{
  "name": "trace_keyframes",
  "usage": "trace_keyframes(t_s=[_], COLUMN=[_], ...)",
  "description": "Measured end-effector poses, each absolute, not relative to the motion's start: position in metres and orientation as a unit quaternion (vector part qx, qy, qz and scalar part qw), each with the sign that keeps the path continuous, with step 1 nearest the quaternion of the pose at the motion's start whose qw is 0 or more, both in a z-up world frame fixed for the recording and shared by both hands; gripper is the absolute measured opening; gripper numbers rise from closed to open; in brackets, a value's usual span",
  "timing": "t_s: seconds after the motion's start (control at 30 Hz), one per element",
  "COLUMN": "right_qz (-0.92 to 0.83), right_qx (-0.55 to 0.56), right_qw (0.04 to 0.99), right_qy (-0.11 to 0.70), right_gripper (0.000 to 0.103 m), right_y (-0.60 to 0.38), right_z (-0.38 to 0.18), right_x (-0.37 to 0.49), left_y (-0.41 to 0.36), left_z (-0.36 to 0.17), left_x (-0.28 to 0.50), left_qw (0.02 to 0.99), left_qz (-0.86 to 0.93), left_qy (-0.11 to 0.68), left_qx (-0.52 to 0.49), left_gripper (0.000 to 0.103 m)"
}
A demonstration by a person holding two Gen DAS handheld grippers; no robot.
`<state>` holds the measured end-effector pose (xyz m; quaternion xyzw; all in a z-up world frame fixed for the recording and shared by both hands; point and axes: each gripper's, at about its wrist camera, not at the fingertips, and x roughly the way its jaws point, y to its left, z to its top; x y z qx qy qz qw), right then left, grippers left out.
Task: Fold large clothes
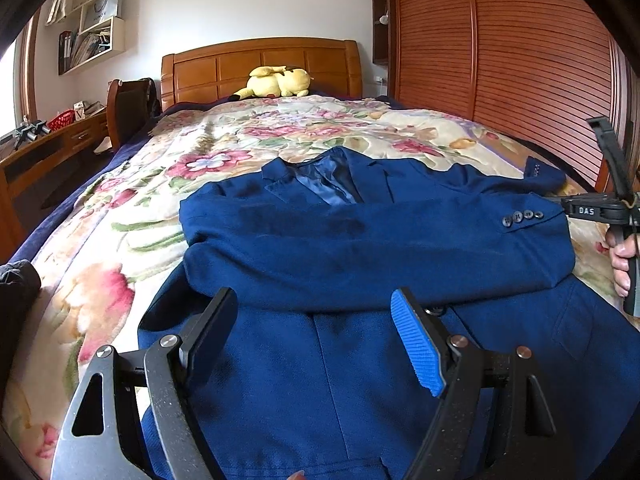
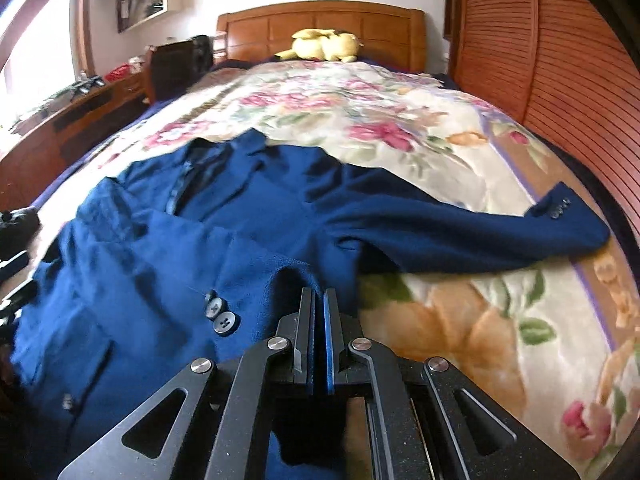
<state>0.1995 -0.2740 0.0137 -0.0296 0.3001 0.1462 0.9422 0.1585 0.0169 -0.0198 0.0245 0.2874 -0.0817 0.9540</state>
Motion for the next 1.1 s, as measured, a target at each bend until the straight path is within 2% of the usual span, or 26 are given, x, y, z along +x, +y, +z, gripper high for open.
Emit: trace_keyframes(t_s=[0.3, 0.33, 0.4, 0.47, 0.53, 0.57, 0.83, 1.1], right_qz=[0.108, 0.11, 0.105, 0.101, 0.116, 0.121, 0.101, 0.134], right_qx=[-0.067, -0.07, -0.074, -0.075, -0.071, -0.072, -0.073, -0.079], right_qw=[0.942, 0.941, 0.941, 0.943, 0.941, 0.941, 0.941, 0.952], right_qy=[0.311, 0.311, 0.313, 0.308, 0.309, 0.309, 0.316, 0.262], right_gripper=[0.003, 0.006, 0.018, 0.043, 0.06, 0.062, 0.062, 0.062], right_y=[-0.265, -0.263, -0.262, -0.264, -0.267, -0.269, -0.294, -0.281], right_z=[0.018, 0.02, 0.021, 0.022, 0.019, 0.017, 0.008, 0.022], right_x=[0.212, 0.211, 0.211, 0.208, 0.208, 0.208, 0.212, 0.189], left_y=[0.016, 0.015, 0.014, 0.014, 0.014, 0.014, 0.01, 0.004], left_z=[-0.02, -0.02, -0.02, -0.02, -0.021, -0.021, -0.024, -0.029], left_x=[0.158, 0.158, 0.158, 0.158, 0.158, 0.158, 0.159, 0.161], left_qw=[0.953, 0.953, 0.953, 0.953, 0.952, 0.952, 0.95, 0.948], left_qz=[-0.084, -0.084, -0.084, -0.084, -0.085, -0.085, -0.086, -0.087], left_qy=[0.291, 0.291, 0.291, 0.291, 0.291, 0.291, 0.296, 0.301], left_qx=[0.028, 0.029, 0.031, 0.032, 0.033, 0.033, 0.04, 0.054], left_gripper=[0.08, 0.08, 0.08, 0.08, 0.08, 0.08, 0.08, 0.08])
